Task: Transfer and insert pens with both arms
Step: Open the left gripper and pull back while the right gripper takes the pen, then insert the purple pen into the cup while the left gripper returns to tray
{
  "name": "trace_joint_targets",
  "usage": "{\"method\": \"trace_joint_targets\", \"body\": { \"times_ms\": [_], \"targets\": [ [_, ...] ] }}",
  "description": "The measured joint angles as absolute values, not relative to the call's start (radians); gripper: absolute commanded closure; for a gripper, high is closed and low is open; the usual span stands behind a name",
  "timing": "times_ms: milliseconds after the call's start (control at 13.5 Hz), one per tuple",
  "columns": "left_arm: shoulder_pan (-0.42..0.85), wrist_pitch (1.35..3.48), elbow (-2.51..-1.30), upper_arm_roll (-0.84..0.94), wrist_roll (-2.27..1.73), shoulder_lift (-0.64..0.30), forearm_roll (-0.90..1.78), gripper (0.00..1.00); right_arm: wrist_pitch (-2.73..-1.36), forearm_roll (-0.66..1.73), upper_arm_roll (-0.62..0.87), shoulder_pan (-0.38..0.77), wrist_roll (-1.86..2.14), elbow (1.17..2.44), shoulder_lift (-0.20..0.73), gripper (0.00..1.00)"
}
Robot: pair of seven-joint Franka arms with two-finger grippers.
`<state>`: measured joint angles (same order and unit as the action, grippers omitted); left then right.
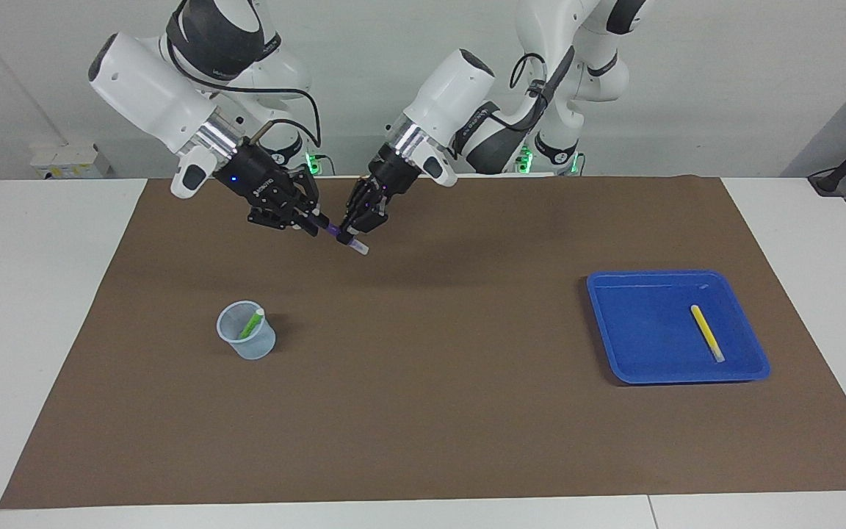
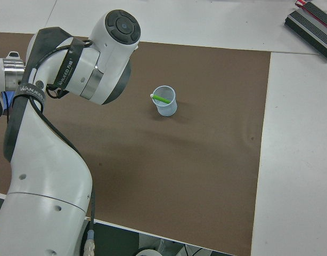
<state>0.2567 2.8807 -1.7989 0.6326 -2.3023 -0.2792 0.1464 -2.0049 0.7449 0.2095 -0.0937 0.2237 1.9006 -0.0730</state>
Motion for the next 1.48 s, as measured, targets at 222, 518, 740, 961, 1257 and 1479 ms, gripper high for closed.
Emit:
{"method": "trace_joint_targets", "body": {
  "times_ms": [222, 518, 740, 961, 1257, 1479],
  "targets": [
    [0.257, 2.882, -1.799, 0.633, -2.302, -0.279, 0.146, 1.00, -2.005, 0.745, 0.209, -0.094, 0.224, 1.901, -0.073, 1.00],
    [0.257, 2.882, -1.799, 0.633, -2.302, -0.279, 0.146, 0.71, -2.005, 0.745, 0.209, -0.094, 0.224, 1.900, -0.073, 1.00],
    [0.257, 2.883, -1.799, 0.633, -2.301, -0.279, 0.146, 0.18, -2.005, 0.743, 0.207, -0.096, 0.224, 1.901, -0.073, 1.00],
    [0.256, 2.877, -1.799, 0.631, -2.301, -0.277, 0.146, 0.00, -2.005, 0.706, 0.201, -0.098, 0.224, 1.901, -0.072, 1.00],
    [0.206, 2.787, -1.795, 0.622, -2.301, -0.254, 0.146, 0.00, -1.999, 0.596, 0.200, -0.123, 0.248, 1.899, -0.072, 1.00],
    [0.116, 2.670, -1.790, 0.619, -2.283, -0.234, 0.145, 0.00, -1.982, 0.438, 0.198, -0.185, 0.316, 1.898, -0.072, 1.00]
  ]
}}
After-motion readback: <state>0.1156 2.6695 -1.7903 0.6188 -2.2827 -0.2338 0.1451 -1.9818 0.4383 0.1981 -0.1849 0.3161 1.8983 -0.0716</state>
